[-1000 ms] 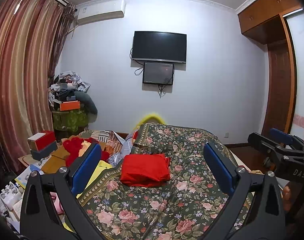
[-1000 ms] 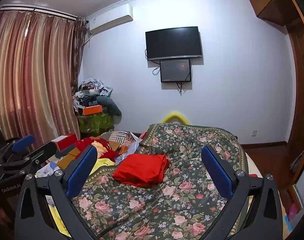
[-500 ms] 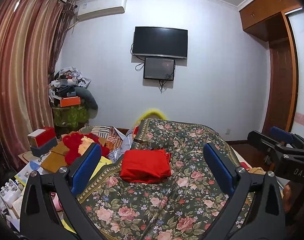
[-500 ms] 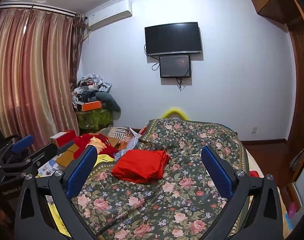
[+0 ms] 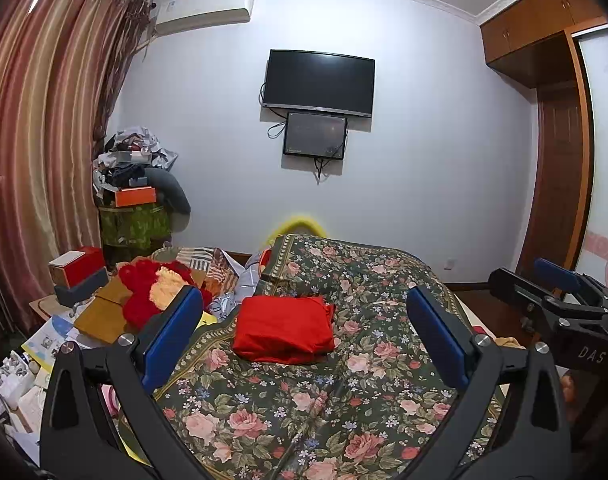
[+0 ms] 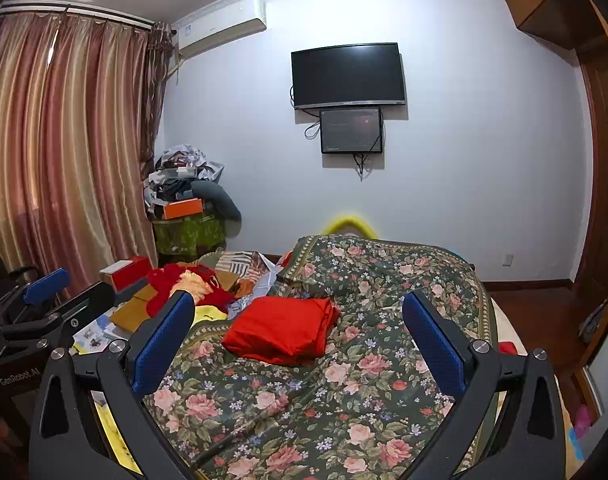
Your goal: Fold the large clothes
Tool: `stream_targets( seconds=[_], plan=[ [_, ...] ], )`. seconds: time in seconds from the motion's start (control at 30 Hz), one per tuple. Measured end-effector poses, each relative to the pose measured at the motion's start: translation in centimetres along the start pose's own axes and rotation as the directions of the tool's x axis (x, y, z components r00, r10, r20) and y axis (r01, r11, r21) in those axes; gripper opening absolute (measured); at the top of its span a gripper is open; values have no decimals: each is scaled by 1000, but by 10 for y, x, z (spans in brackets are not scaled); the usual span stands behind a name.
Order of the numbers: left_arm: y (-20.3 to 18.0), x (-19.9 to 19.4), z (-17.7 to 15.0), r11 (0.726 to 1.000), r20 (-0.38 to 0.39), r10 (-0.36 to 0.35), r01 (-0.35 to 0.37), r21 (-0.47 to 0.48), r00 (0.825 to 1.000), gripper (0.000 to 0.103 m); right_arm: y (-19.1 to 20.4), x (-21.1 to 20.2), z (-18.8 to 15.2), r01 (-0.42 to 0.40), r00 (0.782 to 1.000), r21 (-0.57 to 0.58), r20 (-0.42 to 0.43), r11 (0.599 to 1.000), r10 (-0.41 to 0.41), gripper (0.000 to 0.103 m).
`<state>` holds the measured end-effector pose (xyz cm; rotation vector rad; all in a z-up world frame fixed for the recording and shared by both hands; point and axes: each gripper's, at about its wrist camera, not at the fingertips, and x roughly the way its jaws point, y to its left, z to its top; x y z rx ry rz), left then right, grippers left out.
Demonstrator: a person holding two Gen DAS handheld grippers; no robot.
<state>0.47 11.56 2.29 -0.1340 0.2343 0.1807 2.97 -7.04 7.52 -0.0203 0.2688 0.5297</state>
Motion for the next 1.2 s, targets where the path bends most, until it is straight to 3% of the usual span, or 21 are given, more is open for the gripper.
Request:
stream_targets(
  seconds=[1.2],
  plan=[
    [-4,-4,-2,998,-6,-51,51,24,999,102,11,2,4,24,1000,21,11,1000,-24,103]
  ],
)
